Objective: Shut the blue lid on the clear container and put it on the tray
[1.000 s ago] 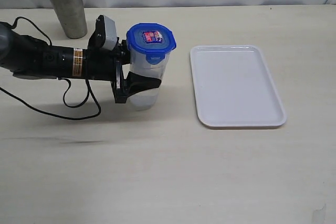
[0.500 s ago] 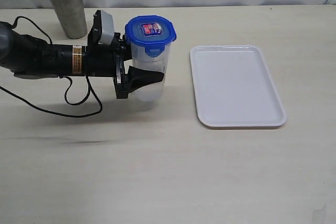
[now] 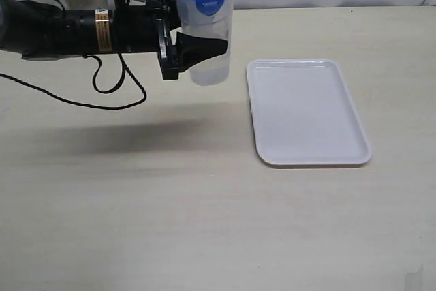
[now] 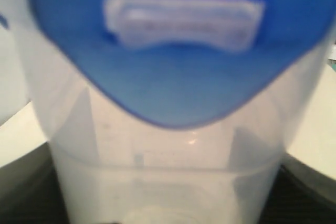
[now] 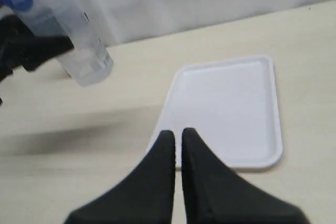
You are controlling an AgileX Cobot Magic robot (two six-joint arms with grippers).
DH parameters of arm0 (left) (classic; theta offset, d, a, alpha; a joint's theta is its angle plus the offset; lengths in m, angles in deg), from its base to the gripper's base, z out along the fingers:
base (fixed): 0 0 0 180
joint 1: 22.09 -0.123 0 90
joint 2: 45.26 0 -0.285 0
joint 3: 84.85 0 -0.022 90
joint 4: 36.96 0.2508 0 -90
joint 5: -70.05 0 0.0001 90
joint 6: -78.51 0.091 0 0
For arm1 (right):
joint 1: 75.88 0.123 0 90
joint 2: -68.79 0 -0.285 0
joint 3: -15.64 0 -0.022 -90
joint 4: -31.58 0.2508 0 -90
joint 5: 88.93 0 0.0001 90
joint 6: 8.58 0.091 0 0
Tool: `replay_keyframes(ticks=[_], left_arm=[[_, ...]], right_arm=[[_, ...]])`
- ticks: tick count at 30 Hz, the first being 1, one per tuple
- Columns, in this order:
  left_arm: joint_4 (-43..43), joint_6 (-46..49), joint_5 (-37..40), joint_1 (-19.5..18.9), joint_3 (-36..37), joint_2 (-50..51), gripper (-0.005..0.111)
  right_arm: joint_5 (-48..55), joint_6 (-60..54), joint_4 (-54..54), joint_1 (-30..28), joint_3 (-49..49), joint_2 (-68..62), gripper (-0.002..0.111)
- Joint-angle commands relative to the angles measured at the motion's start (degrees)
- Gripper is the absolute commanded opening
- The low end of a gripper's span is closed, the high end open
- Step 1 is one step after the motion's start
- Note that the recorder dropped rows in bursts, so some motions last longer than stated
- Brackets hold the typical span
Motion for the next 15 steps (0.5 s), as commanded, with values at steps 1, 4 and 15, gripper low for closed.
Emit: replay_keyframes(ticks=[1, 4, 15], left_arm=[[-2.09, -0.74, 0.44, 4.46, -0.95, -0.92, 0.000], [-2.22, 0.53, 3.58, 7.51, -0.95, -0.92, 0.000], [-2.77, 1.06, 6.24, 13.80, -0.95, -0.92, 0.000]], right_arm=[[-0.77, 0.24, 0.00, -0.22, -6.14, 0.25, 0.004], [-3.67, 0.24, 0.69, -0.22, -8.29, 0.25, 0.004], [-10.74, 0.24, 0.57, -0.22, -8.29, 0.25, 0.004]])
